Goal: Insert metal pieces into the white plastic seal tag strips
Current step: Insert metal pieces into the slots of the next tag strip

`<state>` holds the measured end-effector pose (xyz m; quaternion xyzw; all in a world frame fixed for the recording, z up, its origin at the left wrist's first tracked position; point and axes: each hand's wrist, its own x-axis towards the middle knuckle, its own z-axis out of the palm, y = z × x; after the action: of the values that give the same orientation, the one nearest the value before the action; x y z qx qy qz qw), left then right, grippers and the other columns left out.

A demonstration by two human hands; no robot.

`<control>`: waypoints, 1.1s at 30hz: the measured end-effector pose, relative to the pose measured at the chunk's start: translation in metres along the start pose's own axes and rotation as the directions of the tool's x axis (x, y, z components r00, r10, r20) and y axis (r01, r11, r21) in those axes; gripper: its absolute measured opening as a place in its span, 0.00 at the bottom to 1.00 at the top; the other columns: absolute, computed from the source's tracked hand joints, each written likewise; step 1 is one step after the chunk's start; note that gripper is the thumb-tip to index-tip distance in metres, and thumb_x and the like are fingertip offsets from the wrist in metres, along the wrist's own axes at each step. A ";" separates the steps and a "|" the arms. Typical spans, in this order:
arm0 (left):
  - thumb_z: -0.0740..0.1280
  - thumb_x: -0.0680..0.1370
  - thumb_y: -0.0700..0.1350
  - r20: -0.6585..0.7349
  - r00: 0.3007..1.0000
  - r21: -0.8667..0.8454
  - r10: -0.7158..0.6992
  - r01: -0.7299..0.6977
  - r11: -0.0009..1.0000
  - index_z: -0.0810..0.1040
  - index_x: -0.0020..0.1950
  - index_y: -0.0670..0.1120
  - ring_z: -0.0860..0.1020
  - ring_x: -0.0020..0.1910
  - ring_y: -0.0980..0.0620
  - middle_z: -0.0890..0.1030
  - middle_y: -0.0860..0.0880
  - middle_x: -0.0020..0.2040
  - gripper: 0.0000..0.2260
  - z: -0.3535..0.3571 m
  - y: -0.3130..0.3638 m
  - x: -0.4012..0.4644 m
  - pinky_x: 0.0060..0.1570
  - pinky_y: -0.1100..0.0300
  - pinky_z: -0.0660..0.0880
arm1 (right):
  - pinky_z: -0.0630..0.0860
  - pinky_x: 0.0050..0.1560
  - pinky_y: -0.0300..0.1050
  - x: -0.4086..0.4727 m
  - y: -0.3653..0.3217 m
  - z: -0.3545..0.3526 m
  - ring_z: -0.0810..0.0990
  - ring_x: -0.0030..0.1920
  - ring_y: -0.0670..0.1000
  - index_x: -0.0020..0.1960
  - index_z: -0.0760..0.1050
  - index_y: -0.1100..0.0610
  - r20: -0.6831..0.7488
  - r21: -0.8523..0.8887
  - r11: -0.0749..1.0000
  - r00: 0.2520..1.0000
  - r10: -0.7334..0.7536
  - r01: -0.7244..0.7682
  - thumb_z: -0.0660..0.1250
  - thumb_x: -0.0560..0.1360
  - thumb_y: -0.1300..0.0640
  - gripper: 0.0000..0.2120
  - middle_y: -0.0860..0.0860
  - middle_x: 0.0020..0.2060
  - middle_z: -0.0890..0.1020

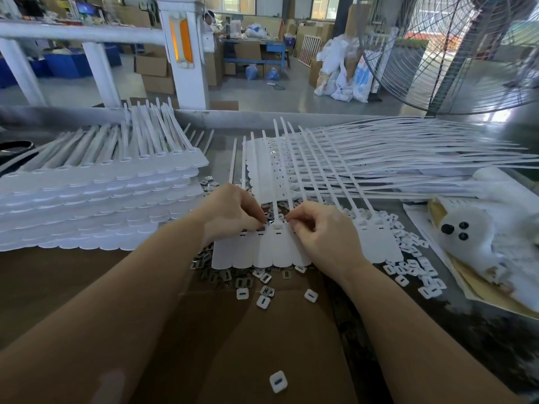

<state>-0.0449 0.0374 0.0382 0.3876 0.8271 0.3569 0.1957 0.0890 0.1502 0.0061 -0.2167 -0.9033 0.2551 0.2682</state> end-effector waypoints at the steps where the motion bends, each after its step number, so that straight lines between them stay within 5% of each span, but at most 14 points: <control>1: 0.72 0.70 0.37 0.004 1.000 0.015 0.002 -0.002 1.000 0.84 0.40 0.47 0.77 0.36 0.59 0.82 0.53 0.37 0.05 0.000 0.001 0.000 0.31 0.73 0.71 | 0.74 0.48 0.40 0.000 0.000 0.000 0.78 0.45 0.45 0.48 0.80 0.51 -0.001 -0.001 1.000 1.000 -0.001 0.001 0.65 0.75 0.58 0.07 0.44 0.43 0.82; 10: 0.70 0.73 0.42 -0.135 0.989 -0.011 -0.060 0.059 0.998 0.83 0.41 0.49 0.77 0.32 0.57 0.81 0.53 0.35 0.04 0.008 0.001 0.007 0.29 0.67 0.71 | 0.72 0.45 0.38 0.000 0.000 0.001 0.78 0.44 0.45 0.48 0.81 0.51 -0.005 -0.001 1.000 1.000 0.019 -0.019 0.65 0.75 0.57 0.07 0.44 0.43 0.83; 16: 0.70 0.72 0.45 -0.244 0.968 0.171 -0.048 0.092 0.981 0.81 0.37 0.54 0.80 0.40 0.52 0.83 0.52 0.40 0.06 0.024 0.008 0.012 0.43 0.59 0.77 | 0.72 0.44 0.37 -0.001 0.000 0.002 0.78 0.43 0.45 0.48 0.81 0.51 -0.014 0.013 1.000 1.000 0.010 -0.010 0.65 0.75 0.57 0.07 0.45 0.42 0.83; 25: 0.69 0.72 0.43 -0.224 0.973 0.233 -0.058 0.112 0.966 0.79 0.34 0.54 0.80 0.39 0.48 0.83 0.50 0.38 0.08 0.026 0.012 0.012 0.44 0.52 0.79 | 0.72 0.44 0.39 -0.001 0.002 0.003 0.78 0.43 0.45 0.48 0.80 0.51 -0.024 0.005 1.000 1.000 0.000 0.000 0.65 0.75 0.57 0.06 0.45 0.42 0.82; 33: 0.68 0.73 0.43 -0.221 0.975 0.283 -0.030 0.093 0.955 0.84 0.42 0.49 0.80 0.42 0.46 0.83 0.48 0.42 0.05 0.027 0.012 0.012 0.46 0.51 0.79 | 0.70 0.43 0.38 -0.001 0.002 0.003 0.77 0.43 0.44 0.48 0.80 0.50 -0.017 0.007 1.000 1.000 0.012 -0.012 0.65 0.75 0.56 0.06 0.44 0.42 0.82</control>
<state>-0.0296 0.0638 0.0284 0.3454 0.8986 0.2644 0.0574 0.0883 0.1500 0.0021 -0.2234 -0.8987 0.2582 0.2754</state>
